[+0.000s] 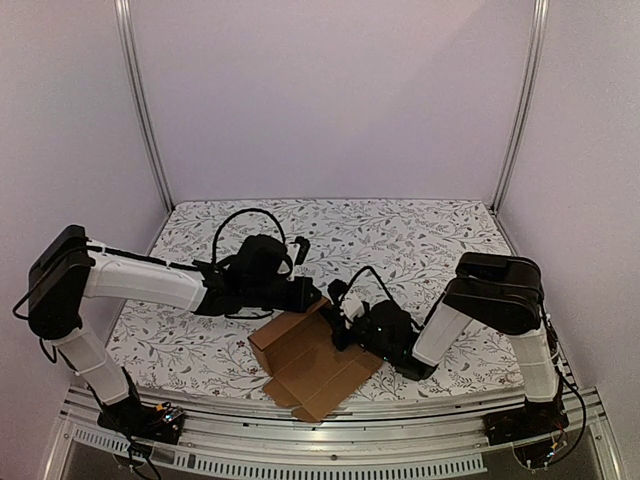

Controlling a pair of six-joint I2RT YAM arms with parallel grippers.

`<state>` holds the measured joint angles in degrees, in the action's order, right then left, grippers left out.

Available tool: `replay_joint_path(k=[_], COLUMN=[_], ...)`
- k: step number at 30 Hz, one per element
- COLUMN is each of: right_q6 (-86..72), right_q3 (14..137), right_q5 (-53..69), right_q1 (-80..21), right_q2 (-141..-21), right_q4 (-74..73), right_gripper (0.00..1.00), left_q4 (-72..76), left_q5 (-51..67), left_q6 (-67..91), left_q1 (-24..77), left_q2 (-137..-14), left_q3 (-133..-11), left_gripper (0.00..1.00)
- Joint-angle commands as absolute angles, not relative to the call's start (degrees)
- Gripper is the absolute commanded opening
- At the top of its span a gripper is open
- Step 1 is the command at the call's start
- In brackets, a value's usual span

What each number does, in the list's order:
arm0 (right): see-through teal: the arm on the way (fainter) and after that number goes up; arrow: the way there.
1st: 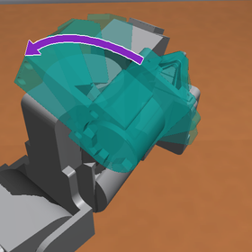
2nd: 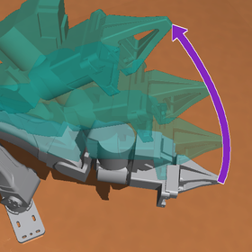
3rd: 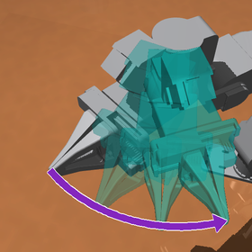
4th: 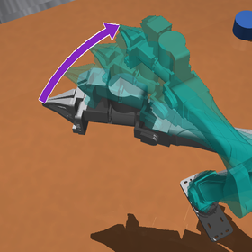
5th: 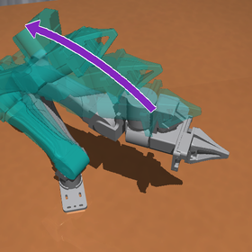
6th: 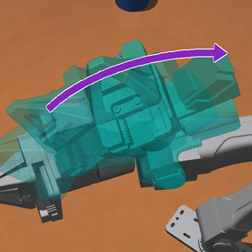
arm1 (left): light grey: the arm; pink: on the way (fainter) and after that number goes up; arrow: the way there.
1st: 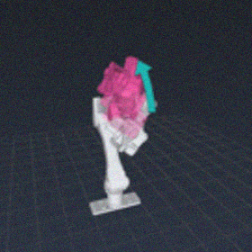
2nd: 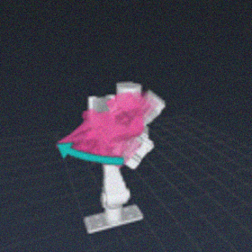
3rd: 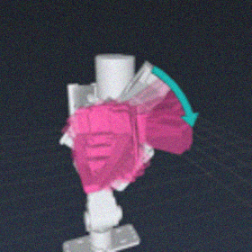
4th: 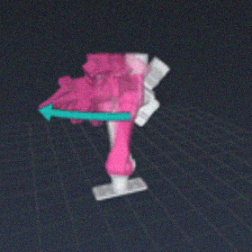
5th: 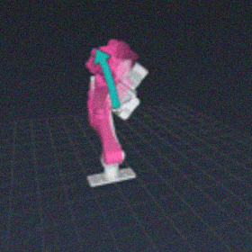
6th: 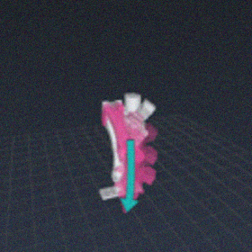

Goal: Fold the paper box

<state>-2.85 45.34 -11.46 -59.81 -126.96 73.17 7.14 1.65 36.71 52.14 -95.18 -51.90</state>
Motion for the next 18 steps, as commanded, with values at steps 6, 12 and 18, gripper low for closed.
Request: replay_joint_path(k=[6,12,18], right_q6=[-4.03,-4.46,-4.92], right_q3=[43.58,42.49,41.84], right_q5=[-11.85,-12.49,-13.21], right_q1=[-59.5,-59.47,-59.5], right_q2=[-128.94,-128.61,-127.43], right_q4=[73.25,74.07,74.56], right_gripper=[0.17,0.25,0.28], left_q4=[7.08,6.53,6.15], left_q5=[0.2,0.18,-1.84], left_q6=[37.0,37.01,37.13], left_q1=[53.82,54.55,54.98], left_q2=[-98.51,-98.65,-98.53], left_q3=[-51.95,-51.77,-51.53], left_gripper=[0.0,0.0,0.0])
